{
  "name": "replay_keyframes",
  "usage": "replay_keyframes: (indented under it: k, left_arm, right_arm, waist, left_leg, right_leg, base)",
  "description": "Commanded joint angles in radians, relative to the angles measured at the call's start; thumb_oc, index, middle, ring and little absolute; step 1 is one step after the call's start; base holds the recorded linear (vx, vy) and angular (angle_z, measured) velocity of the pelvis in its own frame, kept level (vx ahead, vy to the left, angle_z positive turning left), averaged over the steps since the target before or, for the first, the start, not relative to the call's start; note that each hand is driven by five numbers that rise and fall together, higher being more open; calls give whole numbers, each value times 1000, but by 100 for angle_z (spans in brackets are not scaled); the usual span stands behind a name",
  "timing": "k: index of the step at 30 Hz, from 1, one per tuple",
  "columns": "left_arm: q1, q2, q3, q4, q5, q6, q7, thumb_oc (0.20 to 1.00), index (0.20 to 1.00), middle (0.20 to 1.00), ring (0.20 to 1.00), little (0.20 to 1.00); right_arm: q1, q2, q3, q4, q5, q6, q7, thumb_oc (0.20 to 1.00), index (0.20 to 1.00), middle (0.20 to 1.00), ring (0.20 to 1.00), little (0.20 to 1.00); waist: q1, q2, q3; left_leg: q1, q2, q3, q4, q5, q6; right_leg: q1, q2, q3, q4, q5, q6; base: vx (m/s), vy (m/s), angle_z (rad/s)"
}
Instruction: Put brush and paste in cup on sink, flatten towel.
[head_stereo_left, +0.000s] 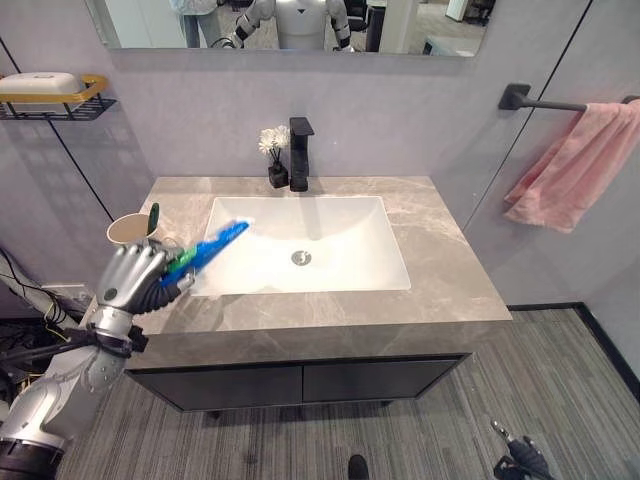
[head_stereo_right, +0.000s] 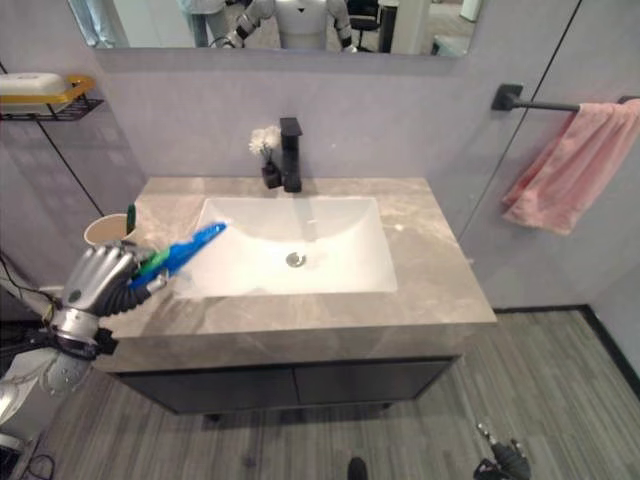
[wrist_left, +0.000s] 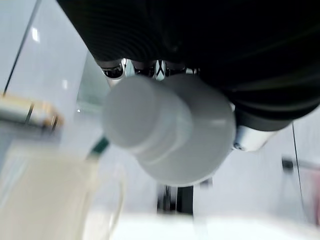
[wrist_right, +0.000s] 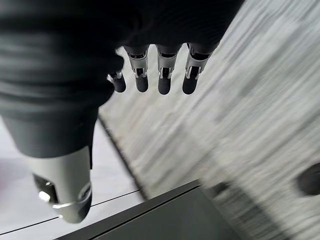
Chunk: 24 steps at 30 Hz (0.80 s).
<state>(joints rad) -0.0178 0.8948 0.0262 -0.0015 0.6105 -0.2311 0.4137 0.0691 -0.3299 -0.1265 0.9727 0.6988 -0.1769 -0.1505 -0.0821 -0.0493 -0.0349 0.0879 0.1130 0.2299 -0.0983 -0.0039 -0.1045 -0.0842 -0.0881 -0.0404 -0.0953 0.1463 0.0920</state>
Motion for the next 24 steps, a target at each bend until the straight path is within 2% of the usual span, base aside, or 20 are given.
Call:
replay_keyframes:
  k: [1,4,6,8,9,11,14,18,21,22,23,24]
  left_arm:
    - [-104,0,82,-41,38,6,101,200,200,200,200,200]
    - [-136,25,129,-101,81,20,153,200,200,200,200,200]
    - [-150,35,138,-107,90,25,167,200,200,200,200,200]
    - [-193,65,151,-123,119,34,193,200,200,200,200,200]
    - [-222,89,154,-126,136,38,206,200,200,200,200,200]
    - [-245,101,152,-128,147,40,213,200,200,200,200,200]
    - [-309,145,143,-120,167,51,233,200,200,200,200,200]
    - [-399,189,118,-113,174,67,237,200,200,200,200,200]
    - [-506,231,48,-96,149,69,225,200,200,200,200,200]
    - [-521,235,39,-87,146,70,227,200,200,200,200,200]
    - [-615,282,-37,-80,118,66,208,200,200,200,200,200]
    - [-635,285,-51,-70,116,67,209,200,200,200,200,200]
  right_arm:
    - [-53,-25,-35,2,45,-80,-52,1000,1000,1000,1000,1000]
    - [-51,-39,-116,-160,51,-142,-139,1000,1000,1000,1000,1000]
    - [-50,-52,-138,-216,35,-158,-167,1000,1000,1000,1000,1000]
    - [-60,-86,-192,-353,-29,-199,-238,1000,1000,1000,1000,1000]
    - [-69,-121,-230,-449,-123,-212,-306,1000,1000,1000,1000,1000]
    - [-74,-130,-257,-506,-184,-210,-354,1000,1000,1000,1000,1000]
    - [-120,-190,-279,-655,-322,-210,-431,1000,1000,1000,1000,1000]
    - [-198,-220,-232,-857,-366,-213,-403,1000,1000,1000,1000,1000]
    - [-318,-263,-103,-934,-249,-236,-293,1000,1000,1000,1000,1000]
    - [-326,-265,-103,-928,-242,-237,-287,1000,1000,1000,1000,1000]
    - [-437,-326,24,-947,-171,-213,-205,1000,1000,1000,1000,1000]
    - [-449,-330,24,-933,-161,-216,-197,1000,1000,1000,1000,1000]
  waist:
    - [-34,22,1]
    - [-47,28,-8]
    - [-50,29,-11]
    - [-59,34,-16]
    - [-63,38,-20]
    - [-64,40,-20]
    - [-70,44,-29]
    - [-72,45,-32]
    - [-69,43,-39]
    - [-68,42,-35]
    - [-60,41,-40]
    - [-58,39,-36]
  left_leg:
    - [-26,33,-16,11,-5,-24]
    - [-23,33,-11,11,-9,-21]
    - [-22,33,-10,11,-10,-21]
    - [-19,30,-9,11,-13,-18]
    - [-16,29,-7,11,-16,-15]
    - [-15,29,-5,11,-18,-14]
    - [-9,26,-3,11,-22,-10]
    - [-7,25,3,11,-22,-8]
    - [-1,25,11,11,-20,-8]
    - [0,25,12,11,-21,-8]
    - [4,24,17,11,-18,-9]
    - [5,25,18,11,-18,-9]
  right_leg:
    - [81,-77,-12,8,-83,104]
    - [79,-80,-7,8,-80,106]
    - [79,-80,-6,8,-79,107]
    - [79,-82,-3,8,-78,109]
    - [80,-84,-1,8,-77,110]
    - [80,-85,0,8,-77,111]
    - [82,-86,4,8,-78,114]
    - [81,-86,11,8,-77,114]
    - [80,-84,18,8,-74,115]
    - [80,-84,20,8,-74,115]
    - [80,-83,23,8,-72,115]
    - [79,-82,24,8,-71,115]
  base:
    - [0,0,0]
    - [0,0,0]
    - [0,0,0]
    - [3,39,-1]
    - [7,34,0]
    - [4,7,-2]
    - [12,7,-1]
    - [3,14,-5]
    - [-3,12,-12]
    - [-9,6,-13]
    - [-5,3,-6]
    - [15,13,-3]
